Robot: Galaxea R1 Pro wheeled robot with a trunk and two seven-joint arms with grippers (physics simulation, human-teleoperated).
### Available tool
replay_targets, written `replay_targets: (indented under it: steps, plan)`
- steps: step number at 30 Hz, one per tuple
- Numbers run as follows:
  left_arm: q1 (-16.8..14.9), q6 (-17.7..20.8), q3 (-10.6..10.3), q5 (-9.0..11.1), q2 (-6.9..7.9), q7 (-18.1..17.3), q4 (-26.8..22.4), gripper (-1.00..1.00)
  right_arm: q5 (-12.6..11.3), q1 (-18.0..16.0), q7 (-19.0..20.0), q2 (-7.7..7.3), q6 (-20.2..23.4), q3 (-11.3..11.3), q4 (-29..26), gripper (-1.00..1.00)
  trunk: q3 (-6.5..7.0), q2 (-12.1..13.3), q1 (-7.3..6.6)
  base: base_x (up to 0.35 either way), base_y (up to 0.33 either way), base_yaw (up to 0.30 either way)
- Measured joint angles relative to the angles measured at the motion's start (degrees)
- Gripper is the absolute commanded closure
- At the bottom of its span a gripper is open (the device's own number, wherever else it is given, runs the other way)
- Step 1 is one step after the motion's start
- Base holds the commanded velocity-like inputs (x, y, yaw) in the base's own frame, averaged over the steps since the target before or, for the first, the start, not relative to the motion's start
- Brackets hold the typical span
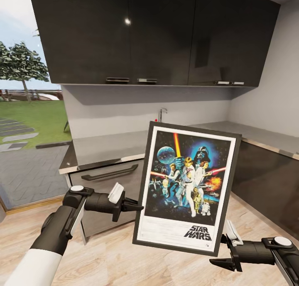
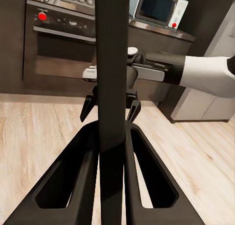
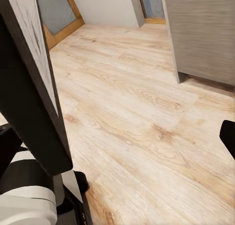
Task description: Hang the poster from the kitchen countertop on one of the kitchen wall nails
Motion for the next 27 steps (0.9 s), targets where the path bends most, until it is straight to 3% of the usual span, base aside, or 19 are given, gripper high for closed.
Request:
replay_targets:
  steps: [6, 27]
  plan:
    - [0.0, -1.9, 0.1, -0.1, -0.99, 0.0, 0.1, 1.00, 0.0, 0.0, 0.0, 0.00, 0.0, 0.0, 0.0, -1.00, 0.00, 0.0, 0.00, 0.000, 0.000, 0.000]
    - [0.0, -2.2, 0.2, -0.1, -1.08, 0.0, 0.2, 1.00, 0.0, 0.0, 0.0, 0.00, 0.0, -0.1, -0.1, -1.00, 0.00, 0.0, 0.00, 0.000, 0.000, 0.000]
